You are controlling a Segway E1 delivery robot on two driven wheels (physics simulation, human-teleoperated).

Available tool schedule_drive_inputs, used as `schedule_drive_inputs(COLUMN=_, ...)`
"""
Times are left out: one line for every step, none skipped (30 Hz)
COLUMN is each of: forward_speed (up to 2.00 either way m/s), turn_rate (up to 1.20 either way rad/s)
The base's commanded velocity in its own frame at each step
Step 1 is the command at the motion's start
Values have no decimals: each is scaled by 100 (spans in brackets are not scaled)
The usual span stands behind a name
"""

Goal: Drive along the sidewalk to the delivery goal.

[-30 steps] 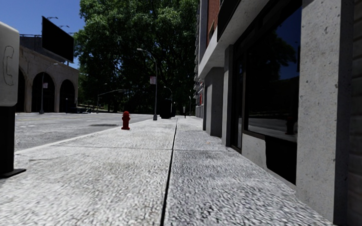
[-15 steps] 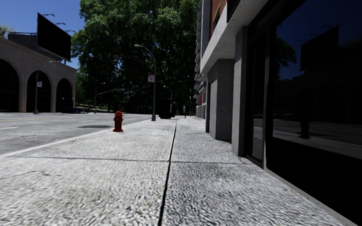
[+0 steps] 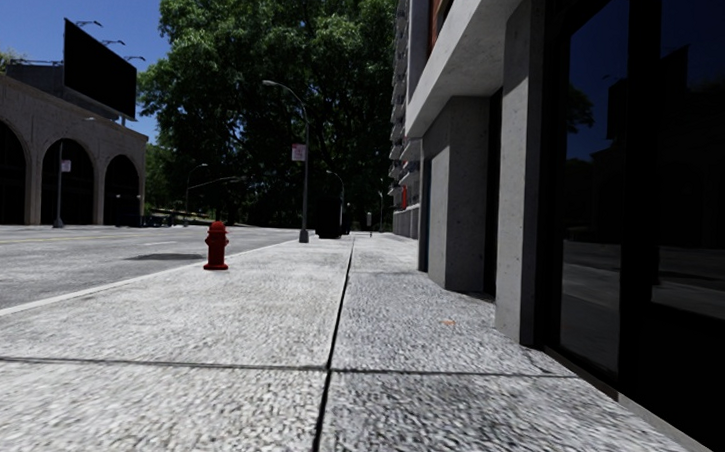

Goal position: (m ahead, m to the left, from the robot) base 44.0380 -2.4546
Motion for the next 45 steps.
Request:
schedule_drive_inputs(forward_speed=200, turn_rate=0)
schedule_drive_inputs(forward_speed=200, turn_rate=0)
schedule_drive_inputs(forward_speed=200, turn_rate=0)
schedule_drive_inputs(forward_speed=200, turn_rate=0)
schedule_drive_inputs(forward_speed=200, turn_rate=0)
schedule_drive_inputs(forward_speed=200, turn_rate=0)
schedule_drive_inputs(forward_speed=200, turn_rate=0)
schedule_drive_inputs(forward_speed=200, turn_rate=0)
schedule_drive_inputs(forward_speed=200, turn_rate=0)
schedule_drive_inputs(forward_speed=200, turn_rate=0)
schedule_drive_inputs(forward_speed=200, turn_rate=0)
schedule_drive_inputs(forward_speed=200, turn_rate=0)
schedule_drive_inputs(forward_speed=200, turn_rate=0)
schedule_drive_inputs(forward_speed=200, turn_rate=0)
schedule_drive_inputs(forward_speed=200, turn_rate=0)
schedule_drive_inputs(forward_speed=200, turn_rate=0)
schedule_drive_inputs(forward_speed=200, turn_rate=0)
schedule_drive_inputs(forward_speed=200, turn_rate=0)
schedule_drive_inputs(forward_speed=200, turn_rate=0)
schedule_drive_inputs(forward_speed=200, turn_rate=0)
schedule_drive_inputs(forward_speed=200, turn_rate=0)
schedule_drive_inputs(forward_speed=200, turn_rate=0)
schedule_drive_inputs(forward_speed=200, turn_rate=0)
schedule_drive_inputs(forward_speed=200, turn_rate=0)
schedule_drive_inputs(forward_speed=200, turn_rate=0)
schedule_drive_inputs(forward_speed=200, turn_rate=0)
schedule_drive_inputs(forward_speed=200, turn_rate=0)
schedule_drive_inputs(forward_speed=200, turn_rate=0)
schedule_drive_inputs(forward_speed=200, turn_rate=0)
schedule_drive_inputs(forward_speed=200, turn_rate=0)
schedule_drive_inputs(forward_speed=200, turn_rate=0)
schedule_drive_inputs(forward_speed=200, turn_rate=0)
schedule_drive_inputs(forward_speed=200, turn_rate=0)
schedule_drive_inputs(forward_speed=200, turn_rate=0)
schedule_drive_inputs(forward_speed=200, turn_rate=0)
schedule_drive_inputs(forward_speed=200, turn_rate=0)
schedule_drive_inputs(forward_speed=200, turn_rate=0)
schedule_drive_inputs(forward_speed=200, turn_rate=0)
schedule_drive_inputs(forward_speed=200, turn_rate=0)
schedule_drive_inputs(forward_speed=200, turn_rate=0)
schedule_drive_inputs(forward_speed=200, turn_rate=0)
schedule_drive_inputs(forward_speed=200, turn_rate=0)
schedule_drive_inputs(forward_speed=200, turn_rate=0)
schedule_drive_inputs(forward_speed=200, turn_rate=0)
schedule_drive_inputs(forward_speed=200, turn_rate=0)
